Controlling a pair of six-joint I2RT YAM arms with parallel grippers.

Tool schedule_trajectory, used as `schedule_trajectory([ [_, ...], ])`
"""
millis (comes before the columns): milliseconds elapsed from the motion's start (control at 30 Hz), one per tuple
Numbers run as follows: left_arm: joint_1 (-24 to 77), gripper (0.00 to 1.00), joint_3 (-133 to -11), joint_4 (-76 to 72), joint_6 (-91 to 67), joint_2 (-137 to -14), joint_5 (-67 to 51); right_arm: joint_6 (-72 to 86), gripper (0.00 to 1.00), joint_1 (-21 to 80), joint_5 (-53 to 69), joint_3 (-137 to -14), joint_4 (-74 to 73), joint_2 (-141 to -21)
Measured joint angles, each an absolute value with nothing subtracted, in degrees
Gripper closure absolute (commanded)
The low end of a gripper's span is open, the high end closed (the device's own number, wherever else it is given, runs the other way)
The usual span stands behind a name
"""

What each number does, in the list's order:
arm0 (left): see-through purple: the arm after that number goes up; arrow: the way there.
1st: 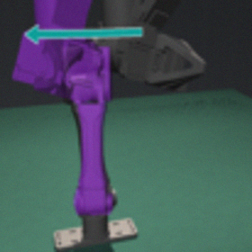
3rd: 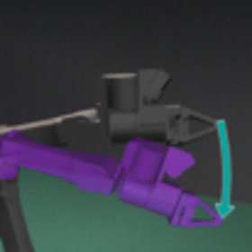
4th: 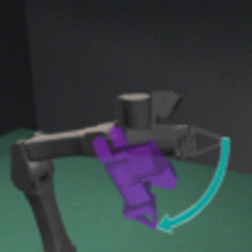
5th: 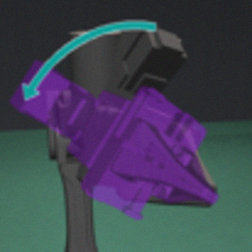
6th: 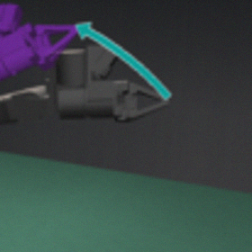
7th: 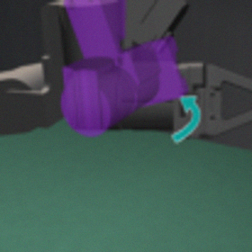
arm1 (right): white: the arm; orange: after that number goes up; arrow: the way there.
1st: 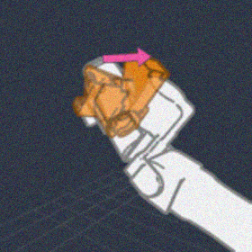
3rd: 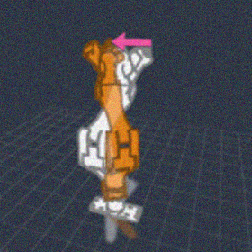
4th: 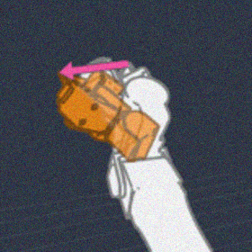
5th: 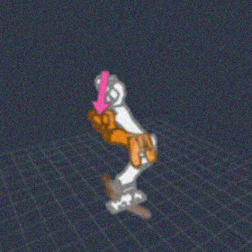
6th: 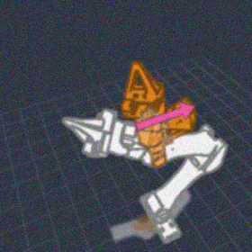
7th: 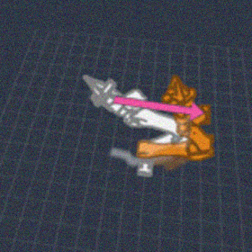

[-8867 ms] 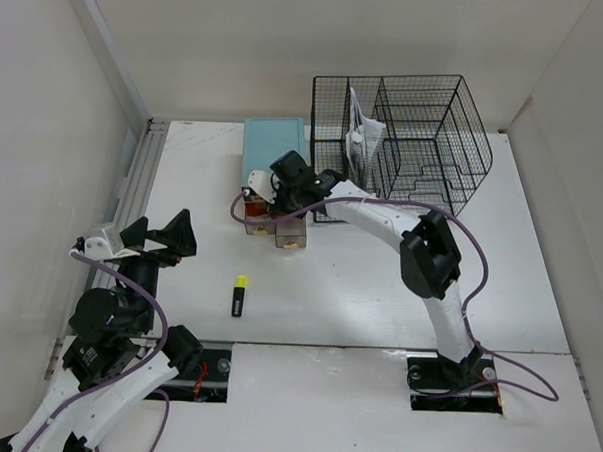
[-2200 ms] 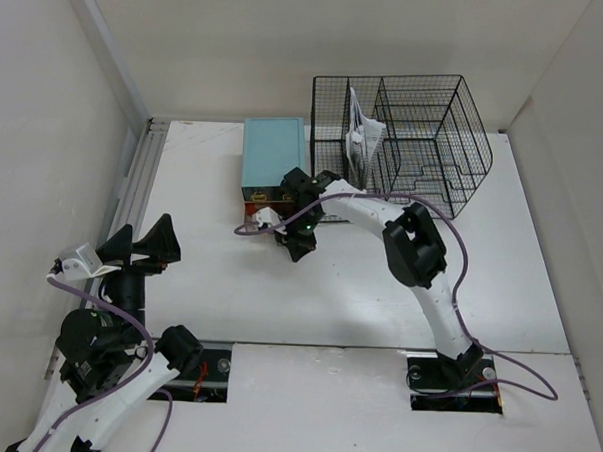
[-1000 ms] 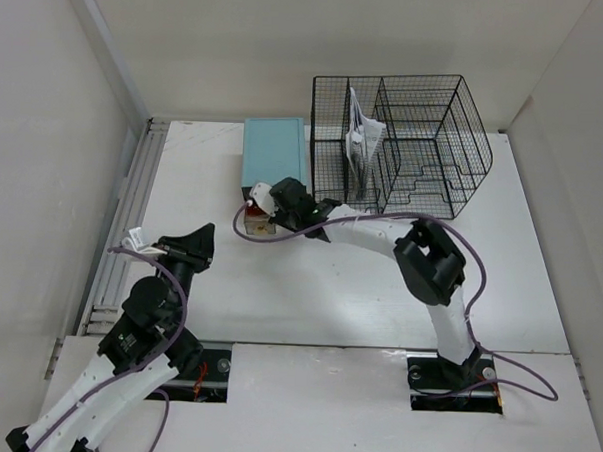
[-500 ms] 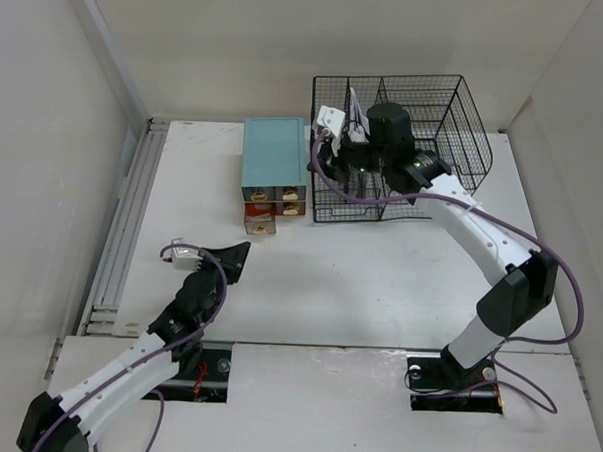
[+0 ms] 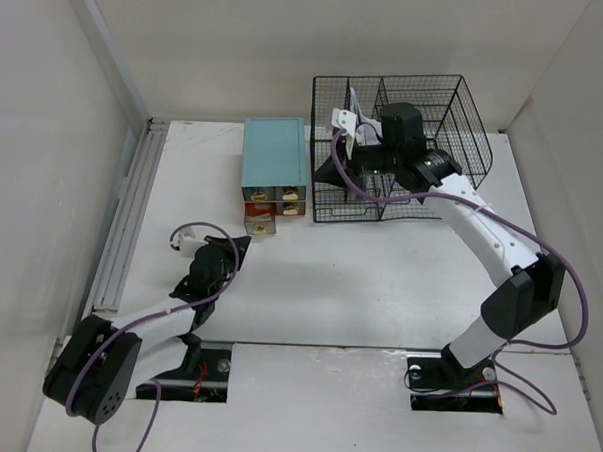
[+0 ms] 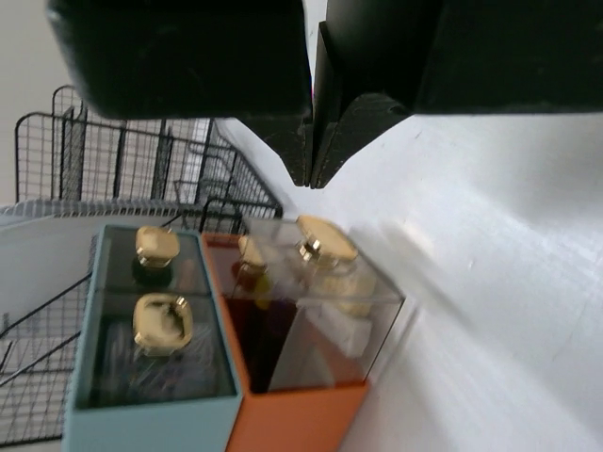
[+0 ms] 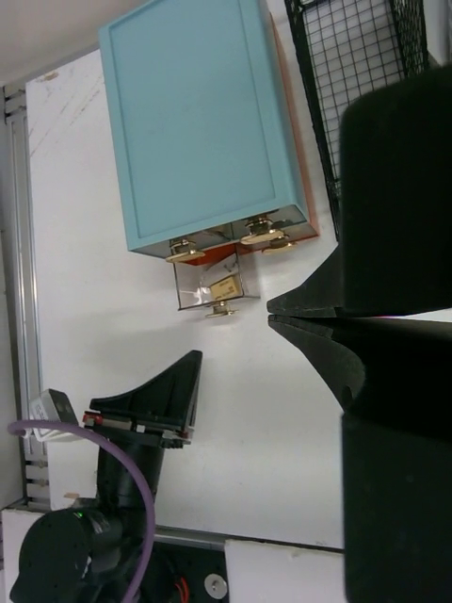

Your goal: Organize the desk

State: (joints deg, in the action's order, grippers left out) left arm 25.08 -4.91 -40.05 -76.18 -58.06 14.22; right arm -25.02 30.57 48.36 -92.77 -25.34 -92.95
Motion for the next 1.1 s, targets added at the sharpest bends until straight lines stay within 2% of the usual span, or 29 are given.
schedule_trajectory([
  [467,14.1,1.00,-12.9,-51.3,-74.0,-79.6,4.9,-24.0,0.96,29.1,50.8,-92.8,-25.3,-91.2],
  [1033,12.6,1.00,-23.9,-57.3,-73.8,-95.3,0.8,-23.7,0.96,27.4,51.5,-92.7,-25.3,-91.2],
  [1100,12.6,0.95,-23.9,-57.4,-73.8,-95.4,0.6,-23.7,0.96,27.1,51.6,-92.7,-25.3,-91.2],
])
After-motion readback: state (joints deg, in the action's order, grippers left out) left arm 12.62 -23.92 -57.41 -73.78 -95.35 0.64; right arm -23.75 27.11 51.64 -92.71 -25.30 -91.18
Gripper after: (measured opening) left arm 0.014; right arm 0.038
